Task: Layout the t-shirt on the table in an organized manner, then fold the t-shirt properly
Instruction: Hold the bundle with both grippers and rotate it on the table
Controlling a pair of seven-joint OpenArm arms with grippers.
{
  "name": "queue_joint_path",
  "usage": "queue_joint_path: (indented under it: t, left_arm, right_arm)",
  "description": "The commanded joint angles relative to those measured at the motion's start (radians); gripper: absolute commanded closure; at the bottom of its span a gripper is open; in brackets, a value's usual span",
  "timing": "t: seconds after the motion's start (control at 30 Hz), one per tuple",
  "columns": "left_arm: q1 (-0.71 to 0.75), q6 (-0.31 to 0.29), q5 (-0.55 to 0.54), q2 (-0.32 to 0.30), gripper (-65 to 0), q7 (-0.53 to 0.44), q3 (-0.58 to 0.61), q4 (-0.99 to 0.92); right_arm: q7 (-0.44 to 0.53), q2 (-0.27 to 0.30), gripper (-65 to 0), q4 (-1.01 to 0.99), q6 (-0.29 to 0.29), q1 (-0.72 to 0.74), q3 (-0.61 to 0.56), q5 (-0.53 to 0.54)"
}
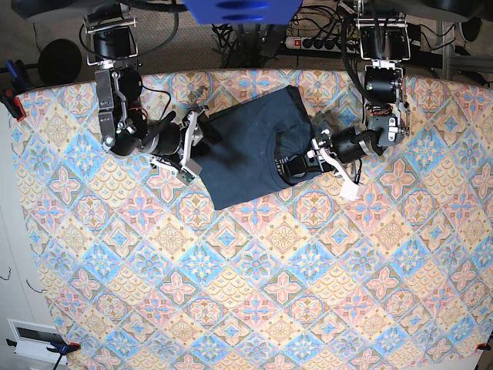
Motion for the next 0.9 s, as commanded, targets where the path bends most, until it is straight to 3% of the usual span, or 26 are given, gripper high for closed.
queue_joint_path:
  t: [0.0,0.1,0.3,0.4,0.53,0.63,0.7,0.87]
  left_arm:
    - [-0.019,-0.005,0.016,-0.011,0.0,-0.009,-0.003,0.018]
    - [-0.023,-0.005,0.137,-0.012,0.0,-0.024,-0.003,0.018]
    - [-0.023,-0.005,0.280,0.006,0.0,-0.058,0.031,0.012]
    - [-0.015,0.009,0.307,0.009,-8.2,-0.060,0.022,0.014]
    - [0.016,0.093,0.304,0.006,-26.5,-0.063,-0.044,0.023]
    - [0.031,0.114,0.303,0.009,-37.5,-0.058,-0.125,0.037]
    - [0.051,0.114,0.300,0.011,-40.4,-0.061,-0.198,0.060]
    - [0.128,0.114,0.194,0.017,-39.3,-0.053,-0.300,0.164]
  right_arm:
    - [0.016,0.005,-21.4,0.016,0.003,0.016,0.003,0.017]
    - [0.014,0.005,-21.4,0.016,0.003,0.016,0.003,0.017]
    - [0.018,0.003,-21.4,0.016,0.003,0.016,-0.032,0.017]
    - [0.018,0.003,-21.4,0.016,0.003,0.016,-0.049,0.017]
    - [0.019,0.003,-21.4,0.016,0.003,0.016,-0.053,0.017]
    - [0.019,0.003,-21.4,0.016,0.003,0.016,-0.053,0.017]
    - [0.019,0.003,-21.4,0.016,0.003,0.016,-0.053,0.017]
    - [0.019,0.003,-21.4,0.049,0.003,0.016,-0.044,0.017]
